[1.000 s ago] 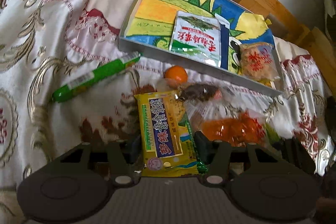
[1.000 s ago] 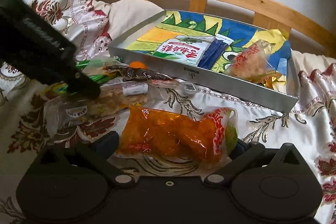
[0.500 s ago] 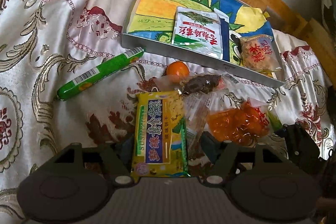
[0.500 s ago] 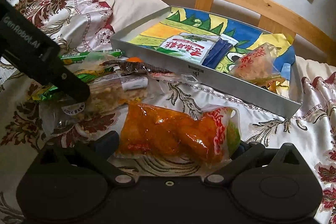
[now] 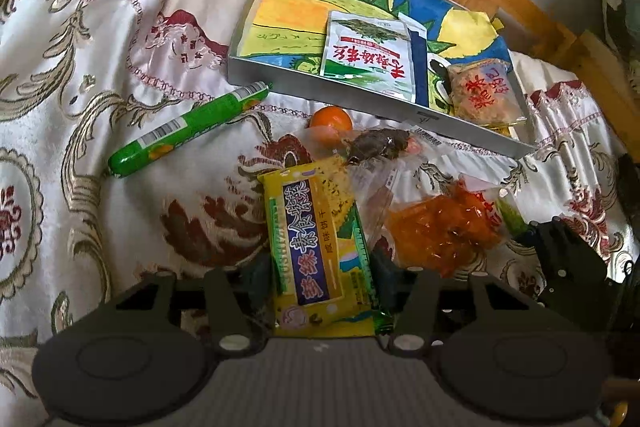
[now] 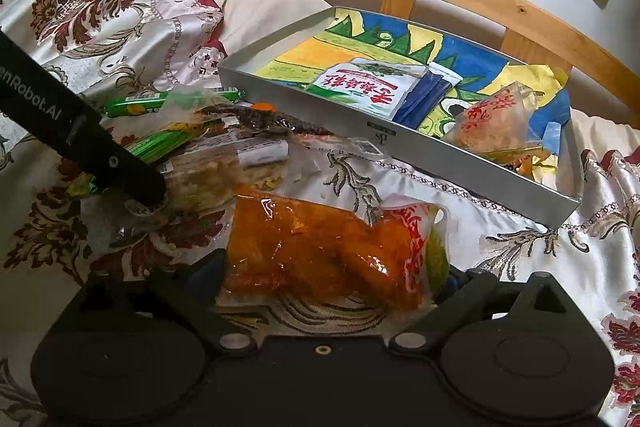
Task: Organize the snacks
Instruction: 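Lift the yellow-and-blue packet with the left tool while the right tool lifts the orange-snack bag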
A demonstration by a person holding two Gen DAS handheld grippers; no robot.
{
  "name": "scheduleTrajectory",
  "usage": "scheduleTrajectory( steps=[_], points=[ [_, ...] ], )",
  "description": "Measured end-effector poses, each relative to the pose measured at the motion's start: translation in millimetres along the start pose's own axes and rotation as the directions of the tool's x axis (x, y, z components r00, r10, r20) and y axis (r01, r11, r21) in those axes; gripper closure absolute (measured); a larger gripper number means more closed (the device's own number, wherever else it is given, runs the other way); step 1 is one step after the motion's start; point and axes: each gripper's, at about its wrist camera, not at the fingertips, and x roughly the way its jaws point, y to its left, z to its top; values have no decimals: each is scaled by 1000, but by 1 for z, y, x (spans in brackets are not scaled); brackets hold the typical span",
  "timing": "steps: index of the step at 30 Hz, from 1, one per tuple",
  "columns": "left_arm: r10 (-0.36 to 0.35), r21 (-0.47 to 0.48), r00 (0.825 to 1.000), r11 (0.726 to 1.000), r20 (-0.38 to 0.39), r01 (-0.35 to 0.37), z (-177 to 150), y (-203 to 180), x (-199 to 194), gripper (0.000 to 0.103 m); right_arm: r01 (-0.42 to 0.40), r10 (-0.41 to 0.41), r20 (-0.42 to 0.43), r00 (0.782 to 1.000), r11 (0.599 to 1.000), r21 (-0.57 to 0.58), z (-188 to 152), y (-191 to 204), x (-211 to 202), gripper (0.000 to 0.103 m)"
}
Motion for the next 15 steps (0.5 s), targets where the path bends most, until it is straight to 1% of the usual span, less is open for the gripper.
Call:
scheduleTrajectory(
  steps=[1,4,8,11,15],
  points=[
    [-1,-4,1000,1000,4,1,-1,0,-2,48,0,0,2,1000,1000,-2,0,0,-1,6],
    [30,-2,998,1000,46,-30,-8,-3,-10,49,13,-13,20,1000,1000,-8,-2,2,-6,7],
    [73,45,994,996,75,-76,-14,-14,-16,49,42,-40,46,998,998,-49,-5,8,-11,7],
    [59,53,996,997,74,-63,-17,-18,-19,49,59,-56,52,997,995,-76,-6,11,-15,7],
    [45,41,995,998,90,-49,-21,-22,-28,50,74,-70,56,996,994,-78,-6,10,-23,8]
  ],
)
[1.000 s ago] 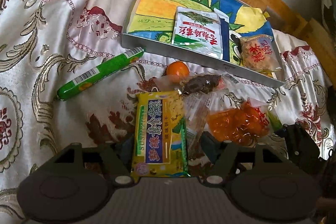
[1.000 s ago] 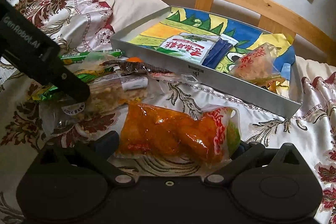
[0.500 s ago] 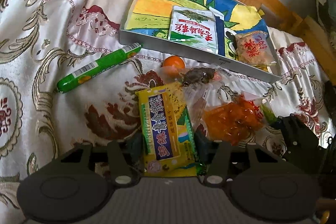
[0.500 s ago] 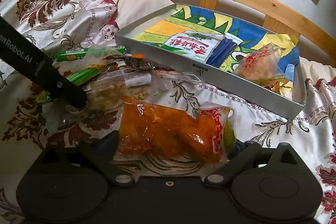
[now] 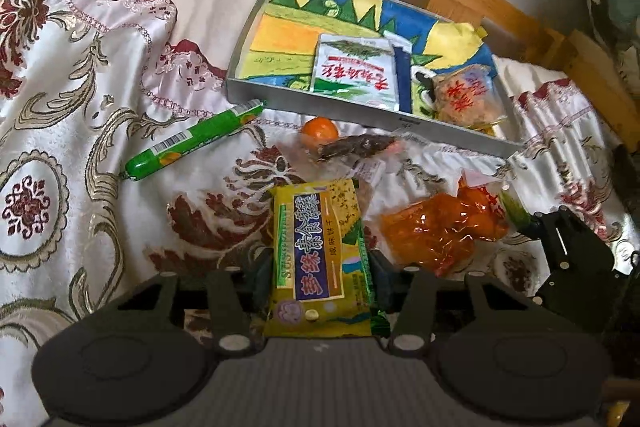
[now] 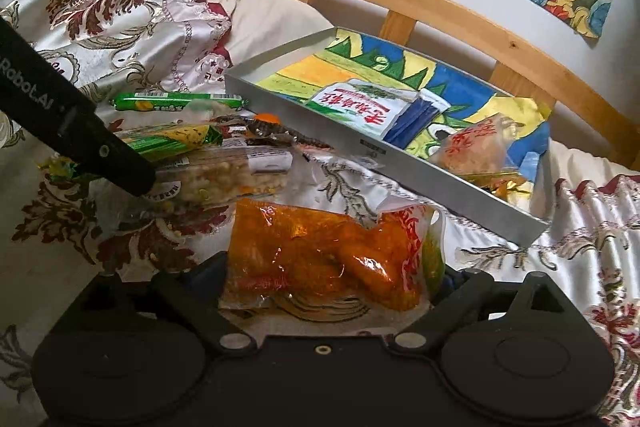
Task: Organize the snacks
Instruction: 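Lift the yellow-and-blue packet with the left tool while the right tool lifts the orange-snack bag, then lower the yellow-and-blue packet into the tray with the left tool while the right tool lowers the orange-snack bag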
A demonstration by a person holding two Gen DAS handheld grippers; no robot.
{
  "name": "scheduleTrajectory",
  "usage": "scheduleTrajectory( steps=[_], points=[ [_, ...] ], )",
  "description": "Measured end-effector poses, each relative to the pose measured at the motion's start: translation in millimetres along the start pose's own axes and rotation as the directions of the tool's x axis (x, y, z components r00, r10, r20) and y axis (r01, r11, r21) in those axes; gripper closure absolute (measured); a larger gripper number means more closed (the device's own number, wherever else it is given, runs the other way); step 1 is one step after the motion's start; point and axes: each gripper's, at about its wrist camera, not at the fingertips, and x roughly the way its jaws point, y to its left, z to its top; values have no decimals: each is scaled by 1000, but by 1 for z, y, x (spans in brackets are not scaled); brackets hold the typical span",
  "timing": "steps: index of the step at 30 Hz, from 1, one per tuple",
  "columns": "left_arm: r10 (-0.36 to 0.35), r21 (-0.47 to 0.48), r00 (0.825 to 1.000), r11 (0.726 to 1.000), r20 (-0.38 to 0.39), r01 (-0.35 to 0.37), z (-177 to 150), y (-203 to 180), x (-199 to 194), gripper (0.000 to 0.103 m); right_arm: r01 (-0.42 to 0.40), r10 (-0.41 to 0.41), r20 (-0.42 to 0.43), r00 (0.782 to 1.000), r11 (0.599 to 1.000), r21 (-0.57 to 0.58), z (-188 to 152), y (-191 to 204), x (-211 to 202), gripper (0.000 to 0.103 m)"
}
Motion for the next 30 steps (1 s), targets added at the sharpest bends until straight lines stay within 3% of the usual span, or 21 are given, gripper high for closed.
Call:
scheduleTrajectory(
  steps=[16,24,30],
  points=[
    [-89,-29,995,996,48,90,-2,-17,-20,50,69,-71,81,994,997,27,13,-13,-25,7],
    [-93,-19,989,995,112,96,23,-30,-25,50,110,-120,146,982,991,74,24,-30,-31,7],
    [-85,41,986,996,140,80,58,-48,-15,50,184,-184,206,961,983,20,31,-45,-21,7]
  ],
)
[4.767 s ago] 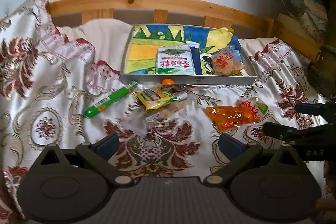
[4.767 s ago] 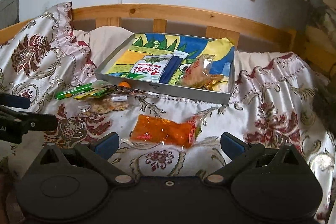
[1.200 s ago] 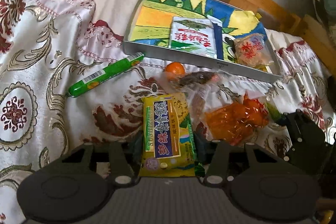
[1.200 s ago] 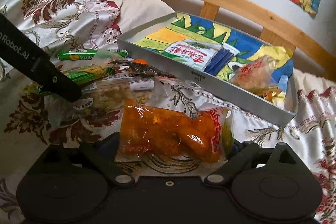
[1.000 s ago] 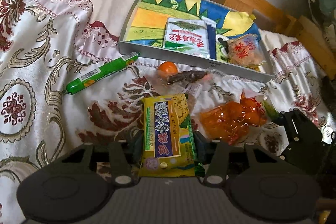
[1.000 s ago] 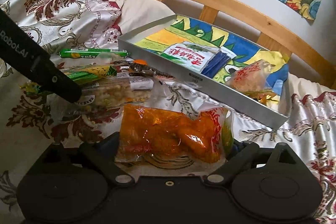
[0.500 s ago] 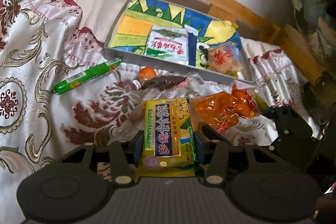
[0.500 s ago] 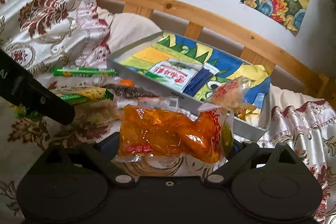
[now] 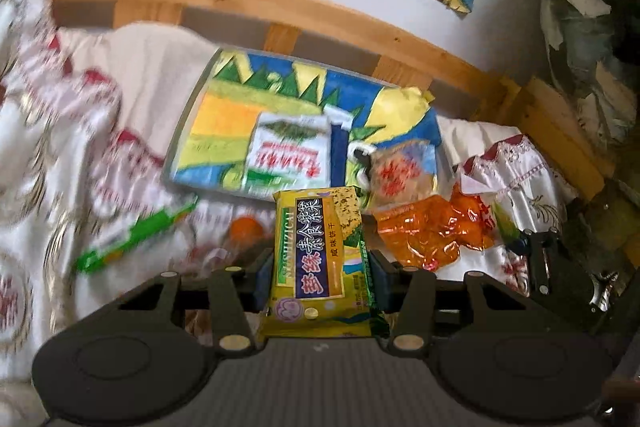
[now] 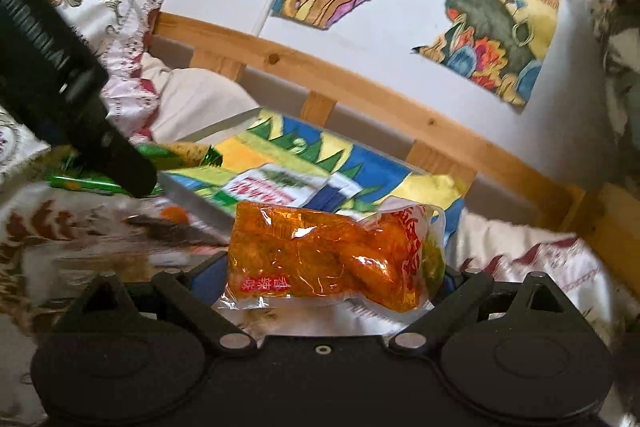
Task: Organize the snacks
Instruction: 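Lower the yellow-and-blue packet into the tray with the left tool while the right tool lowers the orange-snack bag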
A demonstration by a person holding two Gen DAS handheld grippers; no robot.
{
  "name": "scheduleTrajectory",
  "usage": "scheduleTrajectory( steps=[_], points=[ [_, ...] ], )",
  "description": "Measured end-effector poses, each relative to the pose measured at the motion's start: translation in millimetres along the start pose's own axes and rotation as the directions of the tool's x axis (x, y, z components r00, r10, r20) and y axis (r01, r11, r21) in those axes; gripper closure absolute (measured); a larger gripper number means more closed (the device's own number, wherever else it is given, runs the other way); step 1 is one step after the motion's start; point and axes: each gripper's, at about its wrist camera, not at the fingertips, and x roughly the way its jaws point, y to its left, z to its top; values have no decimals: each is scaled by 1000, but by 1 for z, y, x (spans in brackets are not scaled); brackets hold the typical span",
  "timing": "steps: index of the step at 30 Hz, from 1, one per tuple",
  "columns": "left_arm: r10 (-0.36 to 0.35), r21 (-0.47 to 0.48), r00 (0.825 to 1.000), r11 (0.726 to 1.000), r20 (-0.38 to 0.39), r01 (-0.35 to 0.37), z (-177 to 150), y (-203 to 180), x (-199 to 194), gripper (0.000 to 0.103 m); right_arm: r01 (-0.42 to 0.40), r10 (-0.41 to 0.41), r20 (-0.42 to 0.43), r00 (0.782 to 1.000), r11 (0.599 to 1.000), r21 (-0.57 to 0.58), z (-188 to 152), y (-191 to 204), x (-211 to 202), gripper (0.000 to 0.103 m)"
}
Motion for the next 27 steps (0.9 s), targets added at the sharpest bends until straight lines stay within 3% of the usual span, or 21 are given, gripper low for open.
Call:
scheduleTrajectory(
  steps=[8,12,17,27],
  points=[
    [19,52,1000,998,7,-19,36,-26,49,50,113,-114,10,993,992,61,4,-49,26,7],
    [31,34,999,999,-9,-31,55,-31,81,50,191,-191,-17,982,980,52,2,-76,45,7],
    [50,58,999,997,-6,-49,74,-37,118,50,223,-219,-68,973,972,68,-7,-101,70,7],
    [48,64,998,997,-49,-45,77,-40,170,50,241,-249,-111,962,967,-83,-13,-90,99,7]
  ],
)
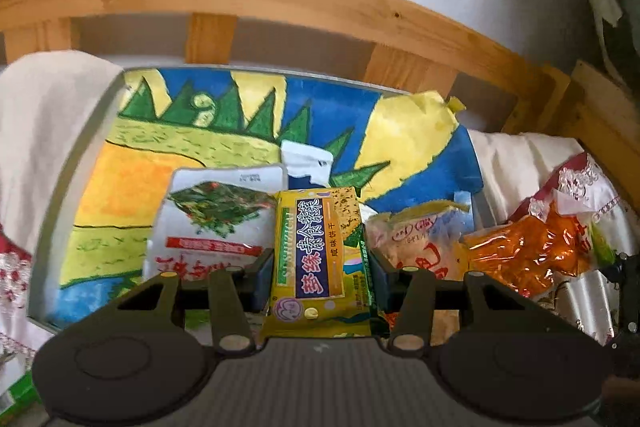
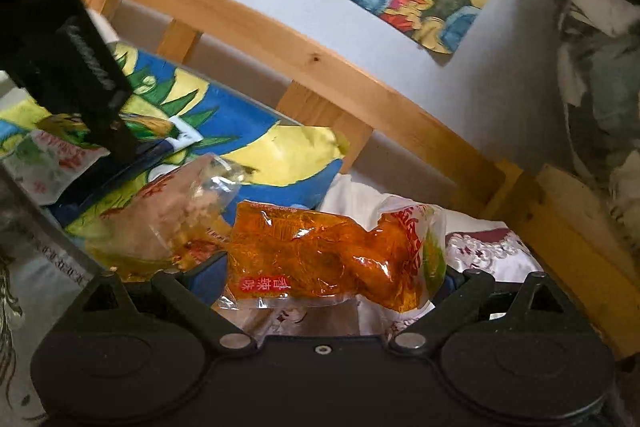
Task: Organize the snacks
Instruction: 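Lower the yellow-and-blue packet into the tray with the left tool while the right tool lowers the orange-snack bag, then open the left tool over the tray while the right tool releases the orange-snack bag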
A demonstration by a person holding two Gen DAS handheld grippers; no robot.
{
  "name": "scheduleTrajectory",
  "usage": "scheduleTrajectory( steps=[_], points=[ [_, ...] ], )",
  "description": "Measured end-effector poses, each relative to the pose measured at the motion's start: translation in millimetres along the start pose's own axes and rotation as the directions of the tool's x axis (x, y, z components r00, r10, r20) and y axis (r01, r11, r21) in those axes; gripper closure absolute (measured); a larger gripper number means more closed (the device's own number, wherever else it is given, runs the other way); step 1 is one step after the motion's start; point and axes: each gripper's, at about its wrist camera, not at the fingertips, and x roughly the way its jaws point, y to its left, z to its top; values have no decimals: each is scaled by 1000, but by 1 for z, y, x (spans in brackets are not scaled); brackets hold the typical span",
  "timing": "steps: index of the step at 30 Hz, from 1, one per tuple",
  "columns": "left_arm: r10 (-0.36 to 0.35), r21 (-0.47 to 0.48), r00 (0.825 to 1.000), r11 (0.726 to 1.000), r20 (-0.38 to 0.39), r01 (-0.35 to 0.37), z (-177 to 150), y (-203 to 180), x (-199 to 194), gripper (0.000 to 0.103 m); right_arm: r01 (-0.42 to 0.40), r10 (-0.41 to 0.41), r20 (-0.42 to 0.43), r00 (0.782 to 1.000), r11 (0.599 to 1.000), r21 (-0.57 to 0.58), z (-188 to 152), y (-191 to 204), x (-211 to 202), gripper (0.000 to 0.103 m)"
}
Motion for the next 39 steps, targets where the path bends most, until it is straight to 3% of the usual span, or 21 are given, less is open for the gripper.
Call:
scheduleTrajectory(
  steps=[11,21,33,39],
  points=[
    [22,12,1000,1000,-6,-22,-5,-3,6,50,-48,50,46,998,998,-42,7,15,-2,6],
    [30,9,999,1000,-23,-30,-6,0,8,50,-111,109,43,993,993,33,5,7,3,5],
    [79,-26,995,996,-59,-81,-9,17,8,48,-152,149,60,987,988,35,9,17,10,1],
    [86,-50,995,995,-45,-88,-12,22,6,31,-165,163,56,985,986,37,10,14,10,1]
  ],
)
